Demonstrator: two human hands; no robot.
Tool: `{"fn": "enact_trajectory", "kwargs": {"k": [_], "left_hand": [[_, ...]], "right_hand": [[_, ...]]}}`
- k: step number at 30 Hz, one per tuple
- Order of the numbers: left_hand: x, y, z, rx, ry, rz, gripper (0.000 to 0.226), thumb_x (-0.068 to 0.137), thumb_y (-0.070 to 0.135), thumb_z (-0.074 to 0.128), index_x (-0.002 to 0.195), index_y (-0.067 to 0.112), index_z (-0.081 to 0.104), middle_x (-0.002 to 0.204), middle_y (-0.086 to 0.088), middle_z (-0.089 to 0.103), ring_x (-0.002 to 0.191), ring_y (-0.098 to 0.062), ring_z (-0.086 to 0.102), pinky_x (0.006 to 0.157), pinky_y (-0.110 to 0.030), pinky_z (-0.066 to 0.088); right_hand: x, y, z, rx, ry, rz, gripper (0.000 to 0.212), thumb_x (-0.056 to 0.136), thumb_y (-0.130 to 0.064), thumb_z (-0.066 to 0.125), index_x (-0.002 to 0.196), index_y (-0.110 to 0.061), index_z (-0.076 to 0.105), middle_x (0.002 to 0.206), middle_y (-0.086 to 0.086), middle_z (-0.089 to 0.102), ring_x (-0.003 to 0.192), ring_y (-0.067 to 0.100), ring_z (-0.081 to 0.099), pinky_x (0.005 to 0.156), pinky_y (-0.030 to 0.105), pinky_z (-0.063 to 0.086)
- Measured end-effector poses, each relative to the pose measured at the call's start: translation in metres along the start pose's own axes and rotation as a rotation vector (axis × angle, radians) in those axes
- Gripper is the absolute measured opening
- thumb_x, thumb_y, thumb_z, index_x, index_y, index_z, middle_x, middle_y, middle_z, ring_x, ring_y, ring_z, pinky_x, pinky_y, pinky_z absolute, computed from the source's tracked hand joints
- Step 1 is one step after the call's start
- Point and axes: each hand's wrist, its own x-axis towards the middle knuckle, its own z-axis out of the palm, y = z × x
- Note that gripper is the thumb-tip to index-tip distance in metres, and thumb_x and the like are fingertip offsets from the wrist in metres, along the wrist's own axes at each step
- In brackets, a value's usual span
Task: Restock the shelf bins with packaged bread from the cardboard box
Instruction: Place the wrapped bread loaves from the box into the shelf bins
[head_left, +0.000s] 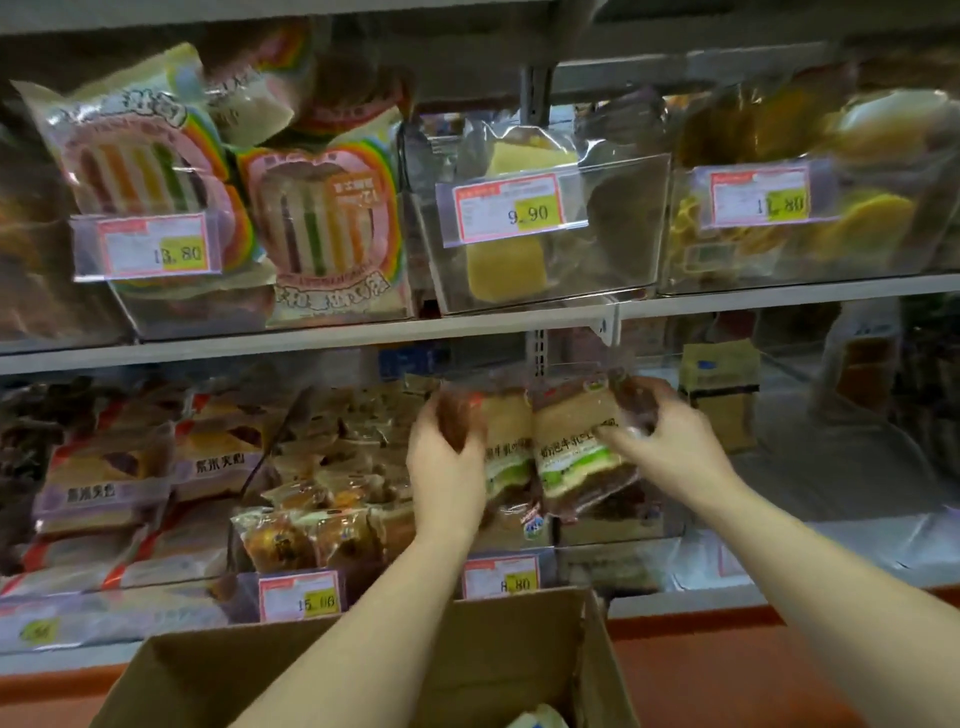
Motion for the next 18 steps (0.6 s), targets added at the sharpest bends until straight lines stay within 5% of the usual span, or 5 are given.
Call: {"fn": "enact_trajectory", "kwargs": {"k": [7,11,13,16,18], "left_hand": [[0.076,0.007,0.024,0.226,-0.091,-0.224,0.026,0.096,0.037,0.049,0.106,0.016,0.061,0.116,-0.009,0.065,0.093,-0.021,0.057,0.078,-0.027,0.038],[0.087,-0.005,0.016,0.434,-0.145,-0.12,0.046,0.099,0.031,0.047,0.142,0.018,0.038,0.132,-0.011,0.057,0.118,-0.03,0.055,0.092,-0.037,0.044],[0.087,-0.01,0.014,0.602,-0.204,-0.091,0.056,0.099,0.033,0.045,0.149,0.024,0.022,0.141,-0.012,0.047,0.124,-0.032,0.05,0.097,-0.042,0.044],[0.079,-0.012,0.013,0.797,-0.269,-0.035,0.074,0.096,0.038,0.05,0.153,0.024,0.006,0.158,-0.009,0.01,0.137,-0.034,0.034,0.102,-0.044,0.04],[0.072,-0.016,0.013,0.864,-0.365,0.067,0.077,0.091,0.047,0.055,0.152,0.027,0.011,0.158,-0.004,0.003,0.134,-0.033,0.037,0.1,-0.042,0.043]], "right_hand": [[0.03,0.011,0.004,-0.152,0.002,-0.047,0.053,0.084,-0.028,0.068,0.133,-0.024,0.048,0.123,0.008,0.059,0.111,0.029,0.057,0.087,0.037,0.05],[0.021,0.003,0.011,-0.537,0.178,-0.464,0.031,0.069,-0.01,0.078,0.096,-0.025,0.074,0.108,0.005,0.068,0.101,0.034,0.059,0.078,0.044,0.05],[0.011,-0.004,0.01,-0.622,0.097,-0.545,0.016,0.076,-0.028,0.073,0.092,-0.028,0.074,0.103,-0.002,0.07,0.103,0.028,0.06,0.083,0.043,0.048],[0.003,-0.001,0.004,-0.73,-0.158,-0.438,0.063,0.08,-0.07,0.042,0.128,-0.032,0.055,0.136,-0.008,0.053,0.132,0.02,0.04,0.103,0.046,0.037],[0.003,-0.001,-0.002,-0.851,-0.255,-0.439,0.076,0.079,-0.068,0.049,0.144,-0.032,0.032,0.152,-0.006,0.03,0.143,0.02,0.019,0.107,0.044,0.035]]}}
